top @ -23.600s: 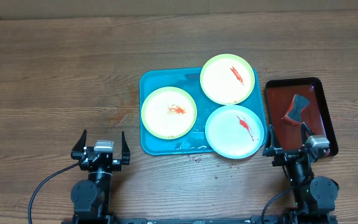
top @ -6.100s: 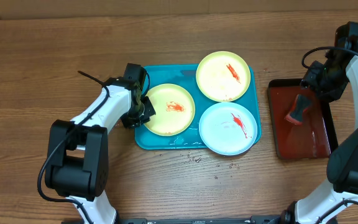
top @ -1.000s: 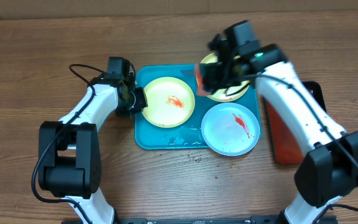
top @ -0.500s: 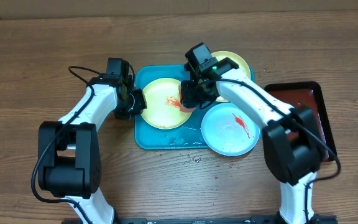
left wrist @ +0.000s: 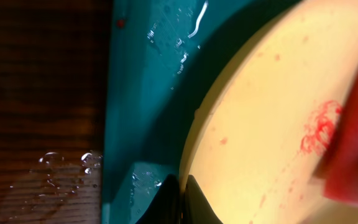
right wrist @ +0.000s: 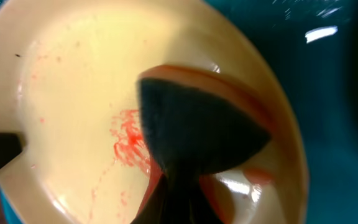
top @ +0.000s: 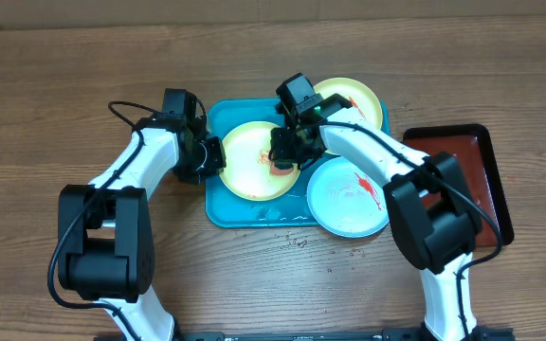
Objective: Clean dirty plates on tray and stack at the side
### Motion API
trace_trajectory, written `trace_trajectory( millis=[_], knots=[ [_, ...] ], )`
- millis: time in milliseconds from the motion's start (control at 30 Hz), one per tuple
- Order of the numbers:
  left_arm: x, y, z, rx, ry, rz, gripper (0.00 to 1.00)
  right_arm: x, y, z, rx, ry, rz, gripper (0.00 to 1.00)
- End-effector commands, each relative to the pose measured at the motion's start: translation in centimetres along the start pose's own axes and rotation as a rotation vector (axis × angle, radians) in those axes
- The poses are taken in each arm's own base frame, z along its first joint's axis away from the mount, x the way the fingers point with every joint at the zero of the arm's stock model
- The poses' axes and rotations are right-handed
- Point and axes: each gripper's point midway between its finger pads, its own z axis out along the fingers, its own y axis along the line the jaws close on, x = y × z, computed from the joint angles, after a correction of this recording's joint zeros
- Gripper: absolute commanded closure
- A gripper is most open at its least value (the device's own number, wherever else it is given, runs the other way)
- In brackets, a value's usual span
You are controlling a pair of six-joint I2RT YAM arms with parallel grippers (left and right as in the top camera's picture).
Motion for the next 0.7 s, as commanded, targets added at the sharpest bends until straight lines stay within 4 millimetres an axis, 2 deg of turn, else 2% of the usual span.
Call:
trace_trajectory(
  millis=[0,100,233,367,433,533,600,633,667],
  knots=[
    [0.5,-1.1,0.0,0.045,0.024,0.056,0.96,1.3,-0.6,2.8,0.018,0.062,0.033,0.96],
    [0.7,-1.0,0.0,0.043,0.033,0.074,0.96,1.3,0.3,3.2,-0.039,0.071,0.032,0.96],
    [0.8,-1.1,0.0,0.045,0.038,0.084,0.96,1.2,2.6,3.2,-0.142,0.075,0.007,0.96],
    [0.7,-1.1,0.0,0.047,0.033,0.085,0.96,2.7,5.3,3.4,-0.209,0.116,-0.031,0.96],
    [0.6,-1.1,0.0,0.048,0.029,0.085,0.96,3.6,5.6,3.7,-0.191,0.137,-0.041,0.96],
    [0.6,-1.1,0.0,0.048,0.028,0.086,0.96,4.5,5.4,3.6,-0.172,0.170,-0.033,0.96],
    [0.6,-1.1,0.0,0.048,0.029,0.085,0.96,4.3,4.1,3.0,-0.125,0.182,-0.003,0.96],
    [0.6,-1.1,0.0,0.048,0.030,0.085,0.96,4.0,3.3,2.6,-0.088,0.180,0.011,0.96],
    [0.6,-1.1,0.0,0.047,0.030,0.085,0.96,2.6,0.6,1.1,0.035,0.152,0.041,0.96]
  ],
)
